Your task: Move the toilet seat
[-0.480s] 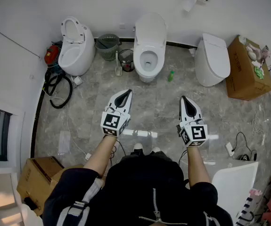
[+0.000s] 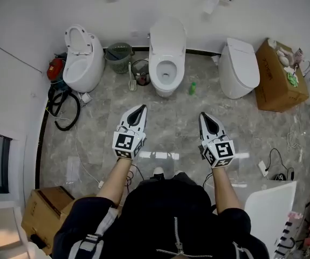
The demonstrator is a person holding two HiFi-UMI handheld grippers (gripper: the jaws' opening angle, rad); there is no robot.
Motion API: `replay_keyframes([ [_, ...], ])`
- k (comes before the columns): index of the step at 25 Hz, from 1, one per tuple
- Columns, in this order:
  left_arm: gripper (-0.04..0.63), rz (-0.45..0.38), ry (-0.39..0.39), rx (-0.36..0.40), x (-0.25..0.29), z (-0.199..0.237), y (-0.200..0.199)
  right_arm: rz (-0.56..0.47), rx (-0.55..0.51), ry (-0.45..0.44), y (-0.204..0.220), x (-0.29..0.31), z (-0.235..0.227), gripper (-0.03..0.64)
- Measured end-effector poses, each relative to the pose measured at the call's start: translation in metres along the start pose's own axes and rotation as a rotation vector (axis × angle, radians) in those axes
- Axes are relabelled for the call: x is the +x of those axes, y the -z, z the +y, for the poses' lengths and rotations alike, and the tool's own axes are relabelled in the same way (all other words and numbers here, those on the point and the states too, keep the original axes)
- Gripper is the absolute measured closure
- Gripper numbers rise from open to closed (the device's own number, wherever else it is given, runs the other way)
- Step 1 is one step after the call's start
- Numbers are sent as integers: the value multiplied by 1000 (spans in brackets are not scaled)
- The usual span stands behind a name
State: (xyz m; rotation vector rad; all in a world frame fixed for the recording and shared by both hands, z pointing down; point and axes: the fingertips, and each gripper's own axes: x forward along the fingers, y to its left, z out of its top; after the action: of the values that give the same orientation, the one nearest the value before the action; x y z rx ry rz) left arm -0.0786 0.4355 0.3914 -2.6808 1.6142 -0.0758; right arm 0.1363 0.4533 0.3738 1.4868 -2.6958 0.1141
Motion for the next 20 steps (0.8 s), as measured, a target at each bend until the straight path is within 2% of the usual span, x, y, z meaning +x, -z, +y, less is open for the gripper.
replay_keyframes([
  [11,591,27,35,-3,23,13,10,17,41,66,16,18,-10,626],
  [20,591,46,10,-3,92,51,13,38,67,29,20,92,-50,626],
])
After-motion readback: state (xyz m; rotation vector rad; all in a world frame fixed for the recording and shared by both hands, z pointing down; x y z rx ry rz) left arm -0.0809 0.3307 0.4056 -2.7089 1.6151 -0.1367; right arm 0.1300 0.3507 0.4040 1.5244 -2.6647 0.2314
